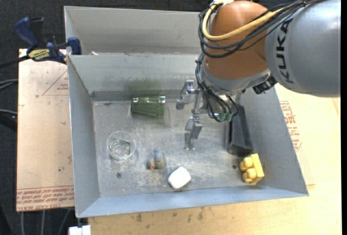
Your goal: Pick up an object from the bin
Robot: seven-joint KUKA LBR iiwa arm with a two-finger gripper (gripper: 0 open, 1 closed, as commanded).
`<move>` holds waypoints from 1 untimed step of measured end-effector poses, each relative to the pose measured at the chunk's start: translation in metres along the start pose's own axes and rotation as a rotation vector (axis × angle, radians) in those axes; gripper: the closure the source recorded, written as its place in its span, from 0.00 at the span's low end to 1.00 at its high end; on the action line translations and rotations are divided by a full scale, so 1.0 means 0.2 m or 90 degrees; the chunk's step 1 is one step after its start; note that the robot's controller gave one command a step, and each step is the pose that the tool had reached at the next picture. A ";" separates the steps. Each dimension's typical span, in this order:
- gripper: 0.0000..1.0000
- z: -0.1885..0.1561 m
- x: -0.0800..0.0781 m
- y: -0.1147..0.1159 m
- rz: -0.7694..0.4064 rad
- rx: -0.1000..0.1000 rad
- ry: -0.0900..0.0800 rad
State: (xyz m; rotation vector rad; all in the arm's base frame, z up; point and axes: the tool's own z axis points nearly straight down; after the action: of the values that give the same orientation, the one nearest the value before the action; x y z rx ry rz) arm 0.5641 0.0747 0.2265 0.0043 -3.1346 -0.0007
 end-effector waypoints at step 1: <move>0.00 -0.02 -0.01 0.00 0.001 -0.001 -0.005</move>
Offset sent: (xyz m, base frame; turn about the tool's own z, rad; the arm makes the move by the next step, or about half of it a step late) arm -0.0758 0.0310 -0.1061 -0.2077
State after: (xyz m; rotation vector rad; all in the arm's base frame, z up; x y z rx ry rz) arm 0.5655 0.0743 0.2311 0.0014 -3.1425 -0.0020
